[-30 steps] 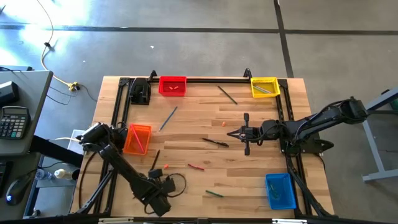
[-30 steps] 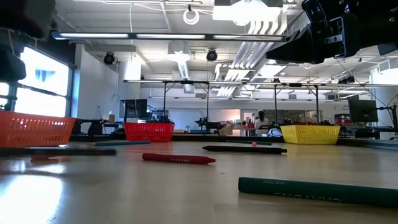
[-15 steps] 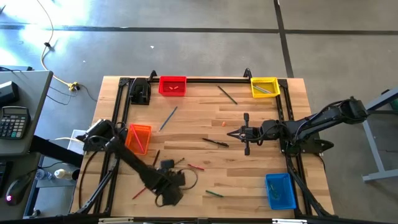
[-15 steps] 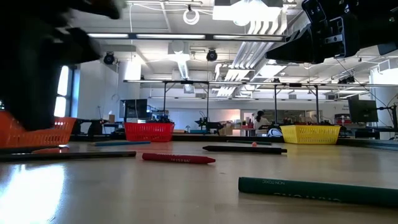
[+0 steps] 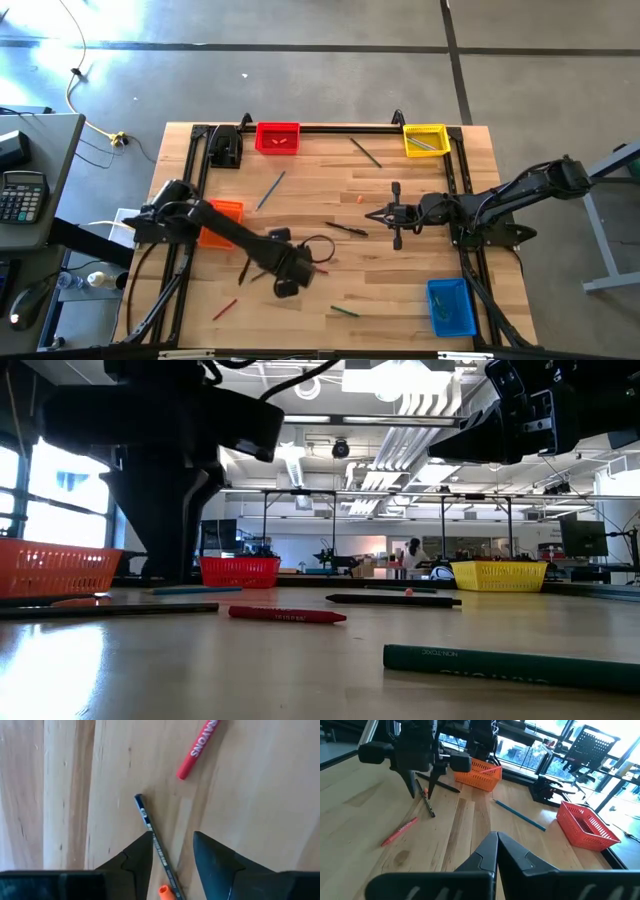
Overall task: Sort crayons/erasers/pens/pencils in bins
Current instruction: Put the dark blue pencil into the orange basket
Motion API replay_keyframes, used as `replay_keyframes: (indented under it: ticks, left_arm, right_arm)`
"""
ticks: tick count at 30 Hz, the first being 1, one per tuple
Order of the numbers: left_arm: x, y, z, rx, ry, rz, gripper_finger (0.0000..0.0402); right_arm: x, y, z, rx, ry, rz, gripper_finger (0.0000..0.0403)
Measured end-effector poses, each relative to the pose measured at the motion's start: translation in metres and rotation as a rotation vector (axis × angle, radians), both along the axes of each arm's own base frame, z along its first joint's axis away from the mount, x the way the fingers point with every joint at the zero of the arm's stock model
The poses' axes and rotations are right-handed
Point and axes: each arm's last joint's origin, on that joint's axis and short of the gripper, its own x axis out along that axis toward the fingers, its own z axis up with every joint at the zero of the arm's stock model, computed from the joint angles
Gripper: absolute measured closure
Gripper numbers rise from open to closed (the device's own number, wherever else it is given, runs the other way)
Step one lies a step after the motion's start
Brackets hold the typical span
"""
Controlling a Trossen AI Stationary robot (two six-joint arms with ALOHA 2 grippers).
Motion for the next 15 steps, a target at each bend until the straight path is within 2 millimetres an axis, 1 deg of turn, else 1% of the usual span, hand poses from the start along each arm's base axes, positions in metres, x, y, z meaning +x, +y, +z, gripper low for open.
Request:
replay_keyframes:
  ticks: [4, 10, 15]
  left_arm:
    - [0.002, 0.008, -0.002, -0.002, 0.000, 0.021, 0.0289]
    - [-0.009, 0.021, -0.025, -0.031, 0.035, 0.071, 0.0299]
    - [-0.014, 0.026, -0.036, -0.049, 0.020, 0.097, 0.0300]
  right_arm:
    - [0.000, 0.000, 0.000, 0.000, 0.000, 0.000, 0.0403]
    - [0.000, 0.000, 0.000, 0.000, 0.000, 0.000, 0.0403]
    - [0.000, 0.000, 0.000, 0.000, -0.001, 0.000, 0.0403]
